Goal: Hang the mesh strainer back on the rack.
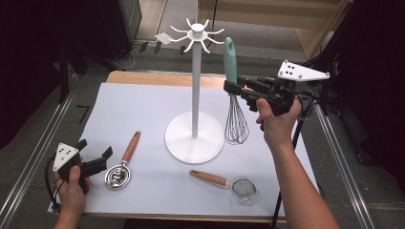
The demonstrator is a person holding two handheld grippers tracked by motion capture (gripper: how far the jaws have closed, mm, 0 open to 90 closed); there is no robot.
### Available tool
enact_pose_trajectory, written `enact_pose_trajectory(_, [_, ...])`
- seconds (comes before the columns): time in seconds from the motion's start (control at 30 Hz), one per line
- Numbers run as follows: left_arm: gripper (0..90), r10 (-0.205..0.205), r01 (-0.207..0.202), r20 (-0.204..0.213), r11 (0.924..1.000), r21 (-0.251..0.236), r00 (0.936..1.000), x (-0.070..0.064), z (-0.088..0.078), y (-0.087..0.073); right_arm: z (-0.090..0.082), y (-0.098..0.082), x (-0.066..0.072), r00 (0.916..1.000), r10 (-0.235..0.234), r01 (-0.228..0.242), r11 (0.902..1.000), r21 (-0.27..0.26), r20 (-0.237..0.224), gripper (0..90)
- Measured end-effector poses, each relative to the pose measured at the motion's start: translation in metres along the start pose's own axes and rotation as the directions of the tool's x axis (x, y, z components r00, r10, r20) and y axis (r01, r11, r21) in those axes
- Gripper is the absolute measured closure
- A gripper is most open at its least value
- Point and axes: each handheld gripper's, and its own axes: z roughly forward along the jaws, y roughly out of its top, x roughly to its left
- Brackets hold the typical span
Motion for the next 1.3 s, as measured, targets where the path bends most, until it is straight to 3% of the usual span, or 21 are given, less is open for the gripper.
enact_pose_trajectory(1.3, [3.6,-0.003,0.003,-0.003,1.0,-0.001,1.0,0.0,0.0,0.0,0.017,0.005,-0.007,0.9983,0.036,-0.033,0.9982,0.051,-0.046,71.4])
